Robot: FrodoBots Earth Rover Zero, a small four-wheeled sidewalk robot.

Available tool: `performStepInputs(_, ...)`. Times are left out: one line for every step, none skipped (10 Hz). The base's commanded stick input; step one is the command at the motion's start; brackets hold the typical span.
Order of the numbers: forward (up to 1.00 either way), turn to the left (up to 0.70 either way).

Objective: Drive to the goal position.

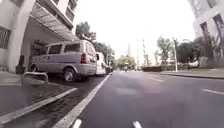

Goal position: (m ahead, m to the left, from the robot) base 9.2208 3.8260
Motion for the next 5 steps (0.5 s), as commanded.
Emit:
performStepInputs(0.70, -0.14)
performStepInputs(0.70, -0.14)
performStepInputs(0.70, -0.14)
performStepInputs(0.70, -0.14)
performStepInputs(0.70, -0.14)
